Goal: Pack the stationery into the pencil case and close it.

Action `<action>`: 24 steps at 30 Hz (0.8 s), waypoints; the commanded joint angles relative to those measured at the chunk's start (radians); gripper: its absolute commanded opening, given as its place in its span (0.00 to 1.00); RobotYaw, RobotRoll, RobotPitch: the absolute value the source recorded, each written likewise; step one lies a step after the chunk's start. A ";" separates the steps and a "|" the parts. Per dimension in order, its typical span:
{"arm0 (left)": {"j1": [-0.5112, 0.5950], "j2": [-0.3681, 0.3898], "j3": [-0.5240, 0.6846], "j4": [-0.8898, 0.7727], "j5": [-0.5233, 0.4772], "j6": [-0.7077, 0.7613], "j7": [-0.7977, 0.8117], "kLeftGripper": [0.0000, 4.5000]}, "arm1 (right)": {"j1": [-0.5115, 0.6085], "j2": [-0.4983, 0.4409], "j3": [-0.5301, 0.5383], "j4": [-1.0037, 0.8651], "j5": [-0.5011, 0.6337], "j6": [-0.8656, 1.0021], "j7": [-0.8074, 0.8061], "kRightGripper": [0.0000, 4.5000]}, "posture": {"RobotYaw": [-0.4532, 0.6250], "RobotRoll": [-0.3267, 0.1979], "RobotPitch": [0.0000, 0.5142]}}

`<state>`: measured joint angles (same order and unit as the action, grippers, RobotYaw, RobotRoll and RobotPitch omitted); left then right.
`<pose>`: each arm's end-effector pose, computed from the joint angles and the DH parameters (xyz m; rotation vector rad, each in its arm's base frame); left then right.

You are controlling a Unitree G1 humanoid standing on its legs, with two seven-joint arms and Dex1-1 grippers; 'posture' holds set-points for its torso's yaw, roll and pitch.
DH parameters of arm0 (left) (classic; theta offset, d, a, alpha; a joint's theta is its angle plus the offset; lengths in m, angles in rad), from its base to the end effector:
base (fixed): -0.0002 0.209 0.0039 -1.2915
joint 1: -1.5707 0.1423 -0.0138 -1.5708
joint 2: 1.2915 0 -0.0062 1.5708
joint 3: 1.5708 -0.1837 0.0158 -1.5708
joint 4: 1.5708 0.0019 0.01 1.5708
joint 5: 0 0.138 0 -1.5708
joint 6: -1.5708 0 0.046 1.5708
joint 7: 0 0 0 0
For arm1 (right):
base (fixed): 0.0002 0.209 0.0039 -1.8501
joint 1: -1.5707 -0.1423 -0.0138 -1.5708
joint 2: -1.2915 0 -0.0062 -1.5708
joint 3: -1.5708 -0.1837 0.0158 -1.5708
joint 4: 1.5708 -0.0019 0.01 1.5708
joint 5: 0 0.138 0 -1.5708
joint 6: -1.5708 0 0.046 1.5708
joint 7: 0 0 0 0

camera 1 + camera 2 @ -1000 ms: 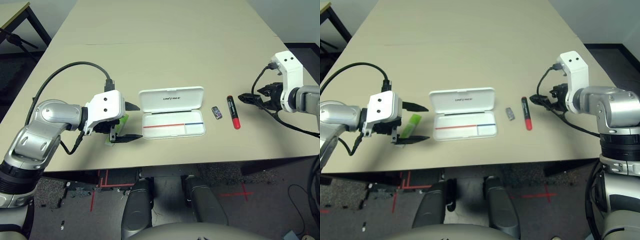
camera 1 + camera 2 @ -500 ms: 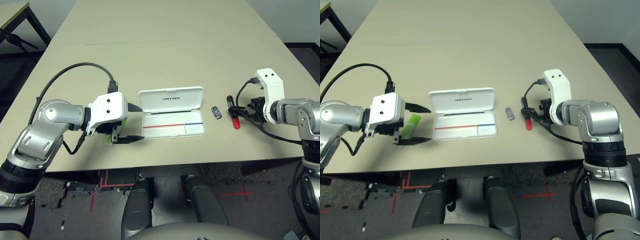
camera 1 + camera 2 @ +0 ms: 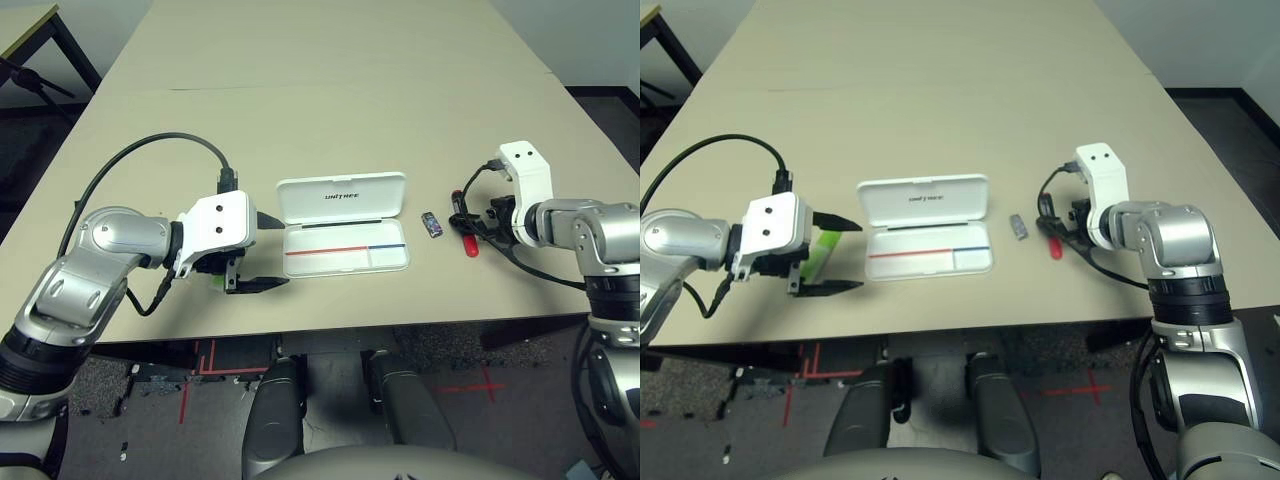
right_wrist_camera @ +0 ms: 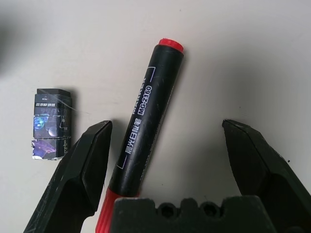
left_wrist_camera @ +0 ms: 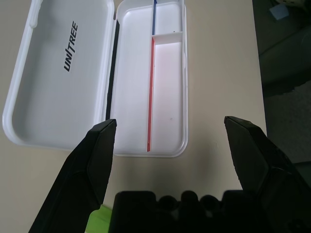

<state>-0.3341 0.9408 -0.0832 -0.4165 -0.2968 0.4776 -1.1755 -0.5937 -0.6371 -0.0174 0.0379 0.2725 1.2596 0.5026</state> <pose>0.2273 0.2254 0.2088 0.7265 0.2557 -1.2579 0.2760 -0.2467 0.1690 -0.1186 0.7341 0.2961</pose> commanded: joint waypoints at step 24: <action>0.004 0.014 -0.002 0.003 -0.007 -0.009 -0.008 1.00 | -0.065 -0.322 0.177 0.078 -0.015 -0.290 0.383 0.11 | 0.40 0.62 0.33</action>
<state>-0.3348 0.9441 -0.0832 -0.4148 -0.2965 0.4735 -1.1752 -0.6433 -0.9397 0.1341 0.1136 0.2689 1.0308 0.8250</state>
